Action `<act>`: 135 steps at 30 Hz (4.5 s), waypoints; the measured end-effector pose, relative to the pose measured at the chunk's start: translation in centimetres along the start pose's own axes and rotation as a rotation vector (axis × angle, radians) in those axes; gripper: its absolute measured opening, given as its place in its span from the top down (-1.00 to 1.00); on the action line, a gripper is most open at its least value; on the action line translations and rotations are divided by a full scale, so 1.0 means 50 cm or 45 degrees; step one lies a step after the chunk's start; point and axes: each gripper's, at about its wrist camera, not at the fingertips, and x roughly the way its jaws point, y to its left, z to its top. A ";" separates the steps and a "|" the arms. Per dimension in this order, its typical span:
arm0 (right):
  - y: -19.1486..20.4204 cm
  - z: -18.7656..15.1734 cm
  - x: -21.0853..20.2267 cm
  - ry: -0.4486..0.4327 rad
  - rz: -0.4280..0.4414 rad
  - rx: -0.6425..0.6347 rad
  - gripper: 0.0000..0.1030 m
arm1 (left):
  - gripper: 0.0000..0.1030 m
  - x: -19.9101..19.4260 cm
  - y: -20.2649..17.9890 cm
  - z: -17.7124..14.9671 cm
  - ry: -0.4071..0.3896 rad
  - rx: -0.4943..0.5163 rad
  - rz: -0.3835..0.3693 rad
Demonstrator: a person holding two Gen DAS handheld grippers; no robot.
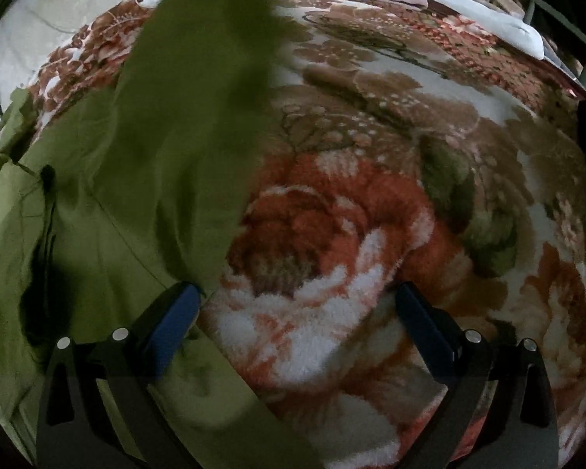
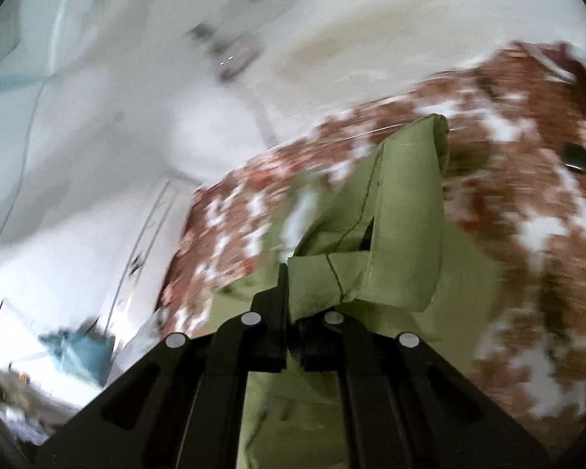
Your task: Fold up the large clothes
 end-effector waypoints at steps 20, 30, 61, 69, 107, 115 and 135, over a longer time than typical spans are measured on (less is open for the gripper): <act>0.326 -0.416 0.861 0.555 -0.302 -0.286 0.93 | -0.89 -0.020 0.088 0.011 0.168 -0.108 -0.524; 0.344 -0.565 0.991 0.867 -0.348 -0.353 -0.23 | -0.89 -0.144 0.091 -0.045 0.101 -0.079 -0.539; 0.514 -0.889 0.973 1.160 -0.916 -2.134 -0.90 | -0.89 -0.225 0.411 -0.237 0.129 -0.488 -0.233; 0.574 -0.873 0.912 0.925 -0.931 -2.385 -0.90 | -0.89 -0.262 0.416 -0.250 0.074 -0.463 -0.216; -0.151 -0.414 0.519 0.433 -1.088 -0.139 -0.90 | 0.69 -0.377 0.994 -0.454 -0.259 -1.147 0.279; -0.211 -0.443 0.539 0.462 -1.113 -0.089 -0.90 | 0.57 -0.305 1.087 -0.568 -0.029 -1.226 0.375; -0.074 -0.490 0.634 0.423 -1.002 -0.296 -0.90 | -0.66 -0.200 0.925 -0.408 0.090 -0.569 0.407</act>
